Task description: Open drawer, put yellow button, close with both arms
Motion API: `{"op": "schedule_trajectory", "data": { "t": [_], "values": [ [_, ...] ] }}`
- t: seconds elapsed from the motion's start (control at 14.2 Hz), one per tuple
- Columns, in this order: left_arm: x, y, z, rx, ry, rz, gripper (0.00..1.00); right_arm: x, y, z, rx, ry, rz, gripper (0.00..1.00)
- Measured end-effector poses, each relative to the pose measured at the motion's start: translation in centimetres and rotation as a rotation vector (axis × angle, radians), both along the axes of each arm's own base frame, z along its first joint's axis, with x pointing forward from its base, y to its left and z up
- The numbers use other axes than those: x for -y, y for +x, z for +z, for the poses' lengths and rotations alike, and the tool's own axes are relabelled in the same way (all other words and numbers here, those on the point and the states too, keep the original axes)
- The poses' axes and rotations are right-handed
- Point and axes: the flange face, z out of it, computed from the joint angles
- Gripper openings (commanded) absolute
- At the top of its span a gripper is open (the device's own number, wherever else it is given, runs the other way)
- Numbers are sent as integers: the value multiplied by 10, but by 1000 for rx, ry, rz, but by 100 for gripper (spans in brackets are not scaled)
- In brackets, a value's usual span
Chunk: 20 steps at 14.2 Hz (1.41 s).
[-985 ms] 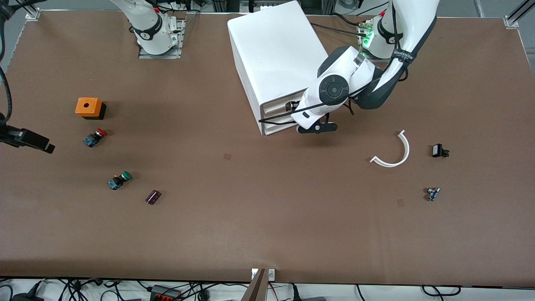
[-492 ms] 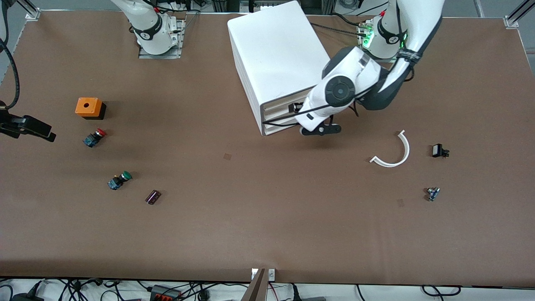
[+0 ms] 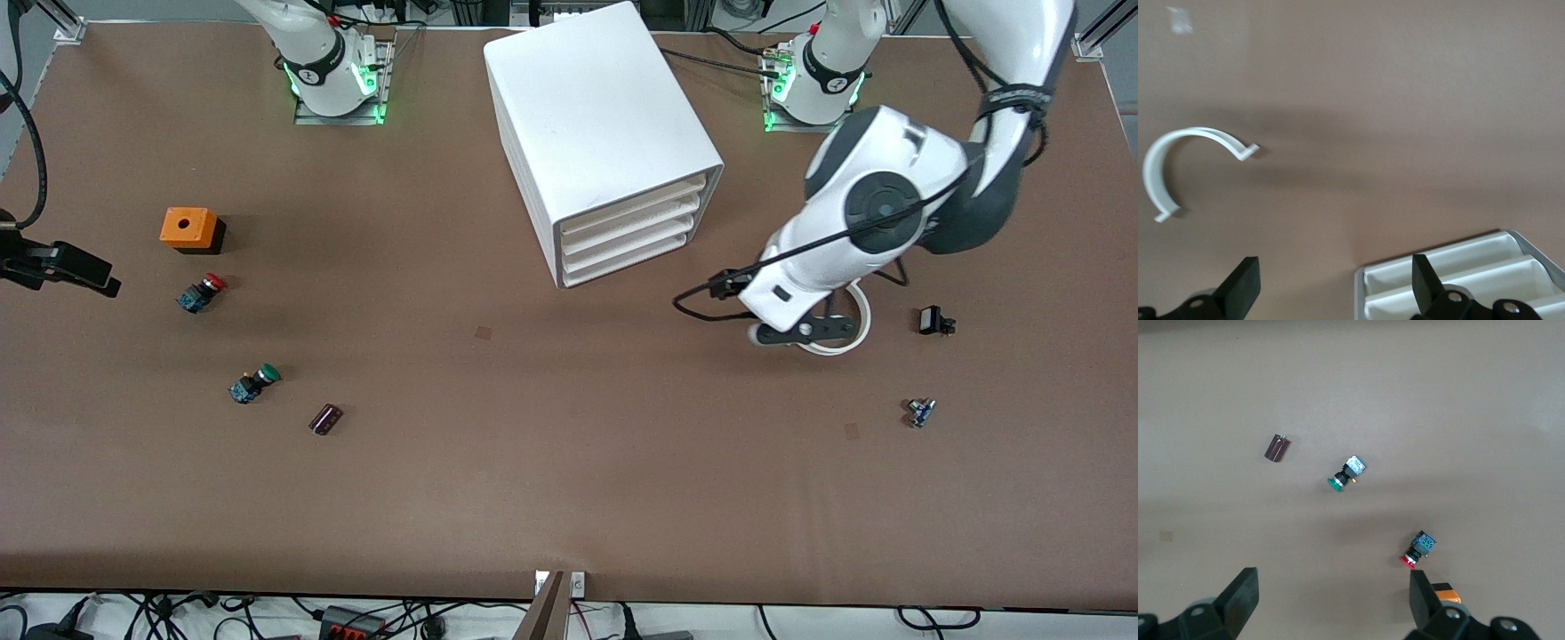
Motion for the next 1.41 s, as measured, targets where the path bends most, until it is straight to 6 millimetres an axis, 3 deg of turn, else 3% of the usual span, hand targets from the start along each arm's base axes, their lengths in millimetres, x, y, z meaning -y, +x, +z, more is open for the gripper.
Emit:
{"op": "schedule_trajectory", "data": {
  "t": [0.14,0.28,0.42,0.56,0.7,0.91,1.2,1.41],
  "values": [
    [-43,14,19,-1,4,-3,100,1,-1,1,-2,-2,13,100],
    [-97,23,51,-1,0,-39,100,2,-6,-2,-15,-14,22,100],
    [-152,23,85,-8,-4,-86,100,2,-17,-7,-29,-27,26,100],
    [-183,15,114,1,4,-112,100,1,-31,-8,-40,-27,28,100],
    [-193,-2,134,-20,1,-87,100,0,-46,-9,-47,-25,29,100],
    [-195,-18,146,12,23,-108,100,0,-59,-11,-55,-23,28,100],
    [-208,-31,140,175,21,-115,100,2,-63,-17,-72,-21,24,100],
    [-213,-50,139,149,15,-119,100,2,-63,-17,-73,-20,24,100]
  ]
}}
